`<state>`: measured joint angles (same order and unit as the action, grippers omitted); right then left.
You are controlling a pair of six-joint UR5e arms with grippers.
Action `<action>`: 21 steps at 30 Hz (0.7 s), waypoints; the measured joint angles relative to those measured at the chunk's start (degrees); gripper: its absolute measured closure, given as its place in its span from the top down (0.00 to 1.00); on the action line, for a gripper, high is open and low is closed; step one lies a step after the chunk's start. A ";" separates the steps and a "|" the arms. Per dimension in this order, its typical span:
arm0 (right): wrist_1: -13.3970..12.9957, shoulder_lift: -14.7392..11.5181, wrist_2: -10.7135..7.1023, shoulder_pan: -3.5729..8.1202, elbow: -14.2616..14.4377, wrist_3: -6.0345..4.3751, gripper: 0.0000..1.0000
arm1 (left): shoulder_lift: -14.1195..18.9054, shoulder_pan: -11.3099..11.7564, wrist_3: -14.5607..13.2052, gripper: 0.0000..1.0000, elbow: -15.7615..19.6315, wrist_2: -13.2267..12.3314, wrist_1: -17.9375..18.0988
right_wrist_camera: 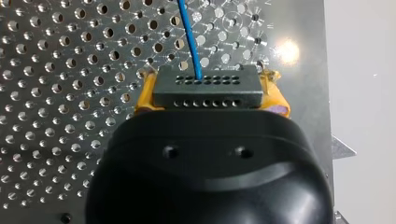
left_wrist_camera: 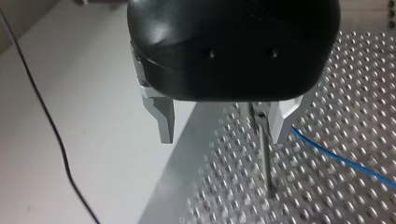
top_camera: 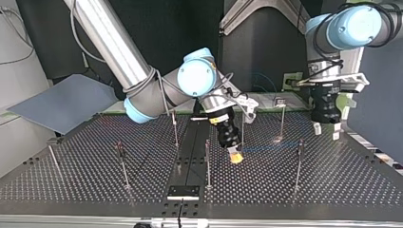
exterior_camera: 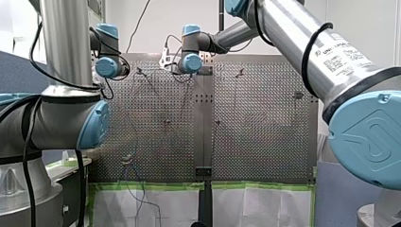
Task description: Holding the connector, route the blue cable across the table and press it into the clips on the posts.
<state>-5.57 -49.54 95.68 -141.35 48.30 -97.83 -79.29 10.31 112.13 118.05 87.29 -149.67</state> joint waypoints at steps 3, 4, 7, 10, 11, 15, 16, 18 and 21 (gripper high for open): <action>0.12 0.00 0.34 -0.06 0.00 -0.01 0.00 | 0.21 -0.57 -0.51 1.00 -0.14 -1.55 0.25; 0.15 0.00 0.41 -0.07 0.00 -0.01 0.00 | 0.22 -0.75 -0.66 1.00 -0.22 -2.04 0.26; 0.30 0.00 0.52 -0.09 0.00 -0.01 0.00 | 0.14 -1.32 -1.09 1.00 -0.64 -3.50 0.11; 0.54 0.00 0.55 -0.09 0.00 -0.07 0.00 | -0.44 -1.97 -1.92 1.00 -1.37 -4.87 -0.51; 0.65 0.00 0.58 -0.08 0.00 -0.12 0.00 | -0.71 -2.17 -2.26 1.00 -1.64 -5.28 -0.80; 1.00 0.00 0.59 0.09 0.00 -0.30 0.00 | -1.98 -3.09 -4.26 1.00 -2.91 -7.41 -2.51; 1.06 0.00 0.58 0.14 0.00 -0.33 0.00 | -2.12 -3.28 -4.72 1.00 -3.12 -7.85 -2.77; 1.20 0.00 0.59 0.25 0.00 -0.42 0.00 | -2.17 -3.70 -5.61 1.00 -3.50 -8.59 -3.08; 1.30 0.00 0.60 0.35 0.00 -0.50 0.00 | -2.00 -4.25 -6.27 1.00 -3.99 -9.04 -3.16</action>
<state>-4.27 -49.54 96.28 -141.01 48.31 -98.33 -81.29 6.07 105.86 114.06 78.25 -152.83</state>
